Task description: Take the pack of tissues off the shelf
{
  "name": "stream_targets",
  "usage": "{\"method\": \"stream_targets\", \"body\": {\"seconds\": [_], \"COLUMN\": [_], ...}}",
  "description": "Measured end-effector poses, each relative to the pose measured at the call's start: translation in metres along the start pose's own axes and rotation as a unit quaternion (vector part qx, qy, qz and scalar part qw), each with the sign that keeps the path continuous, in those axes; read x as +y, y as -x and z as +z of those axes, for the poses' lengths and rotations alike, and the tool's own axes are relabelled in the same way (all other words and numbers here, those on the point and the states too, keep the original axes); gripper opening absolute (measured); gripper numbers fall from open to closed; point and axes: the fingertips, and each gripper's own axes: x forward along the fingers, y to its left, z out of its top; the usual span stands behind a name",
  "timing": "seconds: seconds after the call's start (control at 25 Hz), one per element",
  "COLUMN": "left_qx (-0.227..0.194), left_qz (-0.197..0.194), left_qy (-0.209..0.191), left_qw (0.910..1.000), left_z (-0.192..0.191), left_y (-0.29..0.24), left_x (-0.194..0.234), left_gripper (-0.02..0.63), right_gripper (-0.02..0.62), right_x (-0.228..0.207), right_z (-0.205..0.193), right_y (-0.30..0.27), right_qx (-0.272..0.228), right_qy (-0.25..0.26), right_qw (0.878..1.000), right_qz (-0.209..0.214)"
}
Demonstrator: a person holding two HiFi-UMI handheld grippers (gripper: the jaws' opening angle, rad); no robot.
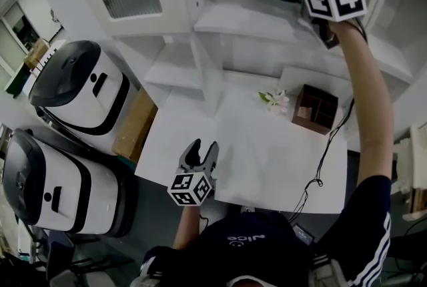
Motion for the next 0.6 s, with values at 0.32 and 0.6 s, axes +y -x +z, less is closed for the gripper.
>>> {"method": "stream_targets", "body": {"seconds": [0.32,0.6], "left_qx": [0.007,0.008], "left_qz": [-0.021,-0.038], "left_qy": [-0.007,-0.017], "left_qw": [0.9997,0.9991], "left_z": [-0.009,-0.013], "left_y": [0.013,0.026], "left_x": [-0.014,-0.026], "left_gripper": [0.233,0.233], "right_gripper": [0.023,0.023], "right_x": [0.017,0.028], "right_z": [0.006,-0.016], "right_y": [0.054,0.097], "right_qx": [-0.026,-0.033], "right_qy": [0.009,-0.010], "right_qw": [1.000,0.999], "right_qz": [0.000,-0.014]}}
